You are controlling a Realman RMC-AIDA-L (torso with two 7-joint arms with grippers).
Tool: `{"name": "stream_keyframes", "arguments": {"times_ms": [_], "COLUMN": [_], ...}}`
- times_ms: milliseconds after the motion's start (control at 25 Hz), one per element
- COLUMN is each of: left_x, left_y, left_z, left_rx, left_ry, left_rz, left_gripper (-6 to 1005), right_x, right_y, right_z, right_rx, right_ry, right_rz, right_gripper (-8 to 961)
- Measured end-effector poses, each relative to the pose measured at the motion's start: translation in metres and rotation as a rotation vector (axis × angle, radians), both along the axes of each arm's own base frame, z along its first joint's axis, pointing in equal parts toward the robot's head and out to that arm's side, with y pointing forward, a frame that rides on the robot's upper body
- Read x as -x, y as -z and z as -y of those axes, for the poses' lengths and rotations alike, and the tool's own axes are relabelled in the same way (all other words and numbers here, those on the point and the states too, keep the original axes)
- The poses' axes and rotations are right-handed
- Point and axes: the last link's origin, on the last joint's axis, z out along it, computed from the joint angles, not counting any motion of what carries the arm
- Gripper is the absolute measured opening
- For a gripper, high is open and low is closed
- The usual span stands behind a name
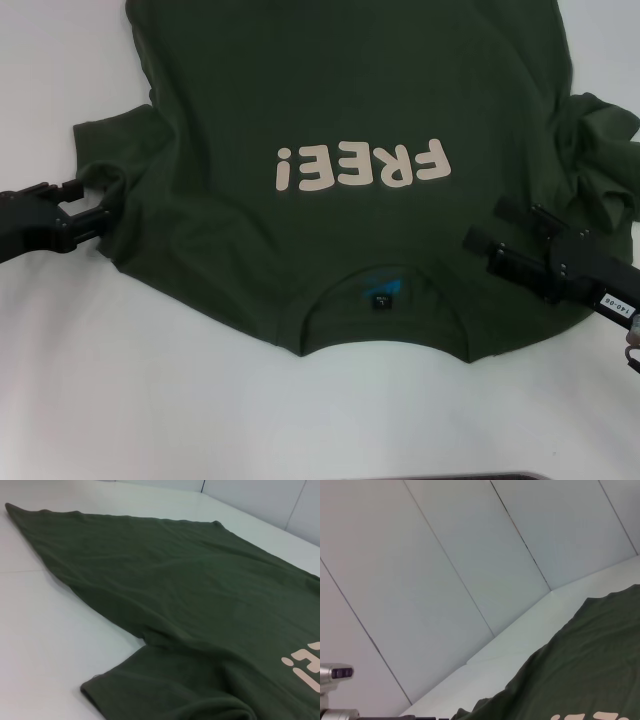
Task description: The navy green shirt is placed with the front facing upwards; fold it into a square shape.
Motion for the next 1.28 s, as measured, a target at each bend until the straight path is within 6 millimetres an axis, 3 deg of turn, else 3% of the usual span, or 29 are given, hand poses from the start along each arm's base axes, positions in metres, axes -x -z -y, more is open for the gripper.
{"name": "stream_keyframes", "arguments": {"times_ms": [440, 680, 1280], "left_x": [-0.0001, -0.0033, -0.0064], "left_y": [0.0000, 0.0040, 0.0018], "left_z": [-0.0003, 0.0003, -0.0020], "left_rx": [0.002, 0.036, 0.043], "left_ry": [0.010, 0.039, 0.053], "left_rz": [-0.011, -0.029, -0.031], "left_gripper": [585, 370, 56], "right_x": [0.0003, 0.0009, 0.0007], "right_y": [-0.0004, -0.0010, -0.0013], "right_z": [-0.0008, -0.0019, -0.0017], "right_rx": [-0.003, -0.007, -0.010], "right_ry": [-0.001, -0.002, -0.001], "right_rz": [-0.001, -0.003, -0.005], "right_gripper": [912, 912, 912]}}
